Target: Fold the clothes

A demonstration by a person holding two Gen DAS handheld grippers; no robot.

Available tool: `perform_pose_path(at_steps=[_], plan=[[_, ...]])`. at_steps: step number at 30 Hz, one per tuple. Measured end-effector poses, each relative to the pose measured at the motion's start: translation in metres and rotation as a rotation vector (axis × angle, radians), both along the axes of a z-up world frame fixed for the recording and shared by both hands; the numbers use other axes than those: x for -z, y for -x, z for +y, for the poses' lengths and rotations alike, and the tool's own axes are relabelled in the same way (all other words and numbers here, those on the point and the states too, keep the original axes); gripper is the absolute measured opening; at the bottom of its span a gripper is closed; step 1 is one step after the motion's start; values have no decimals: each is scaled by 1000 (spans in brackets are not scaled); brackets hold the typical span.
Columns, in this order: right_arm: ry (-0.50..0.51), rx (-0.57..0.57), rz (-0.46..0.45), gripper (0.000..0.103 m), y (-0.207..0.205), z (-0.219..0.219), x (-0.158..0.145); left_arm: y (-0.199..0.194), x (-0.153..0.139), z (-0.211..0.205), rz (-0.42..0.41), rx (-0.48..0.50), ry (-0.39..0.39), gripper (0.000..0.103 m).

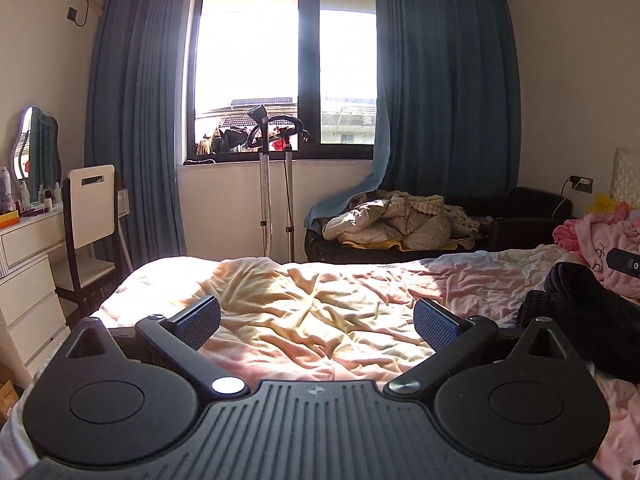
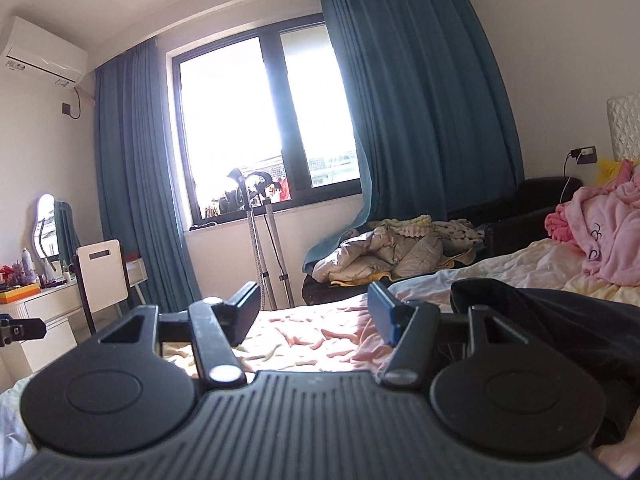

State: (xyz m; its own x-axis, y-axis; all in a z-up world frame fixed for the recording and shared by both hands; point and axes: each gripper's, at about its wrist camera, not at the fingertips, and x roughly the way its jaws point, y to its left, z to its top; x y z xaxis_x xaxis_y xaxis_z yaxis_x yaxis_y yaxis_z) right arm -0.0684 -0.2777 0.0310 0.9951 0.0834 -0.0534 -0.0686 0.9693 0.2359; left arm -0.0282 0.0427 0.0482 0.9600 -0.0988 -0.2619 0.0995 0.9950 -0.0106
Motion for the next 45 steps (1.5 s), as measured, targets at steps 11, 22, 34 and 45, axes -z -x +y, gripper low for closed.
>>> perform_pose_path(at_steps=[11, 22, 34, 45], plan=[[13, -24, 32, 61, -25, 3, 26, -11, 25, -16, -3, 18, -13, 103], [36, -19, 88, 63, -57, 4, 49, -22, 47, -23, 16, -15, -35, 103], [37, -25, 95, 73, -56, 7, 50, -18, 55, -30, 38, 23, -34, 103], [55, -33, 100, 74, -56, 10, 52, -17, 57, -31, 35, 12, -30, 103]])
